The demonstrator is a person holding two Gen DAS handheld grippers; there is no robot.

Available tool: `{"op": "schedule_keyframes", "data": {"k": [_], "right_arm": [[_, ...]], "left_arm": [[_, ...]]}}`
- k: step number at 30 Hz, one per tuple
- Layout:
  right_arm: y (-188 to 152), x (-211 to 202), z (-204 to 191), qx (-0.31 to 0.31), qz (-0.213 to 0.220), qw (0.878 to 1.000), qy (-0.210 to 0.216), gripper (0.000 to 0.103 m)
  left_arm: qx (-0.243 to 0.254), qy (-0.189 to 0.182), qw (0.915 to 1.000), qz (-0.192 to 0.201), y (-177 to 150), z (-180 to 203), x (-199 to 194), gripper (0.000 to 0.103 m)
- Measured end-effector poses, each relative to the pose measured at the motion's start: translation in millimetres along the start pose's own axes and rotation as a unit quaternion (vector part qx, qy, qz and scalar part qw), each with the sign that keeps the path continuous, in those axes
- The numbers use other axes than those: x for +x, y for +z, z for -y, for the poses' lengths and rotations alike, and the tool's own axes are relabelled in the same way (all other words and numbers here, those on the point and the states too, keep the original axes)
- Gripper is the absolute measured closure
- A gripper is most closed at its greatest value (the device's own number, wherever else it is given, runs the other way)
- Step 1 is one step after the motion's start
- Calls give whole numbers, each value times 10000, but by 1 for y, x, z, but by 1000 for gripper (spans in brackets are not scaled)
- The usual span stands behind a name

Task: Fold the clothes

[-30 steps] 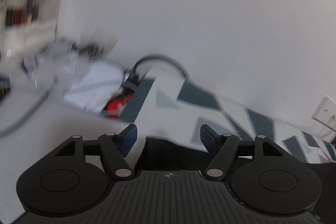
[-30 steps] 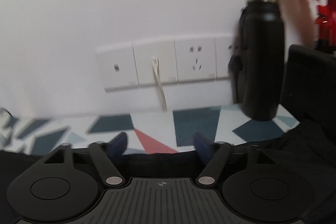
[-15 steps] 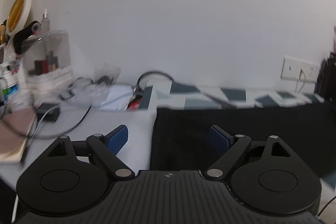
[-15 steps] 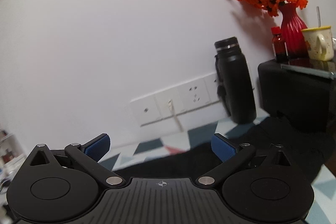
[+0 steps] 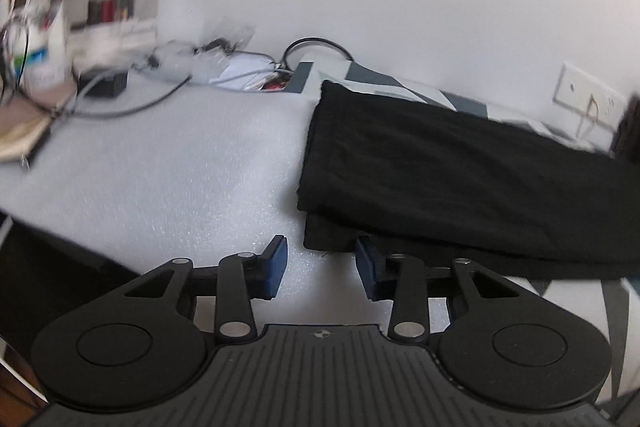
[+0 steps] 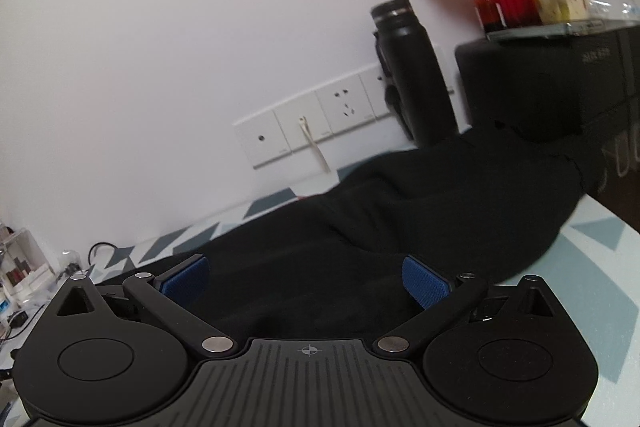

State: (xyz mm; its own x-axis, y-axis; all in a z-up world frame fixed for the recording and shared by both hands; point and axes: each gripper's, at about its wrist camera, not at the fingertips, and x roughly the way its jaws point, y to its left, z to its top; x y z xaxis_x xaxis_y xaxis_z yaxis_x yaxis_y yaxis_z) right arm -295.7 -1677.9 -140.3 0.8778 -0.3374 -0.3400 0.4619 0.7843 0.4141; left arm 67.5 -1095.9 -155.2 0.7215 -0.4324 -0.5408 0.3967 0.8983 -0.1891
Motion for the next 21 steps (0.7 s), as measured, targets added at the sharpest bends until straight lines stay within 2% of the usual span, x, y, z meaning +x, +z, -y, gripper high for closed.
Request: {"op": "schedule_keyframes", "data": {"k": [3,5,6,7,11,16,20,21], "right_arm": [[-4,3,2,36,-52,10000,-27,1],[-9,7,2,39,-103,9999,-109,1],[-10,8,2,21,-130,9998,-167,1],[-12,10,1,0,-158,9996,-226,1],[-21,14,-6,-326,-239,9983,-423,1],[-36,11,-18,-956,-294,9921,-758,1],[-48,8,-31,-1557,-359,9826,-951,1],[-51,8,-35,-1726,-391,9795,-964,1]], "left_arm": [[-341,-111,9993,44,-3,-8,5,64],[-425,-165,9989,127,-3,-9,6,88],[-445,-164,9987,194,-3,-9,4,89],[-465,-163,9984,261,-3,-8,3,96],[-475,-21,9966,670,0,-15,-10,96],[-330,159,9980,508,-12,-9,0,96],[-567,164,9965,586,-16,-14,-2,94],[-588,260,9958,657,-16,-13,-5,93]]}}
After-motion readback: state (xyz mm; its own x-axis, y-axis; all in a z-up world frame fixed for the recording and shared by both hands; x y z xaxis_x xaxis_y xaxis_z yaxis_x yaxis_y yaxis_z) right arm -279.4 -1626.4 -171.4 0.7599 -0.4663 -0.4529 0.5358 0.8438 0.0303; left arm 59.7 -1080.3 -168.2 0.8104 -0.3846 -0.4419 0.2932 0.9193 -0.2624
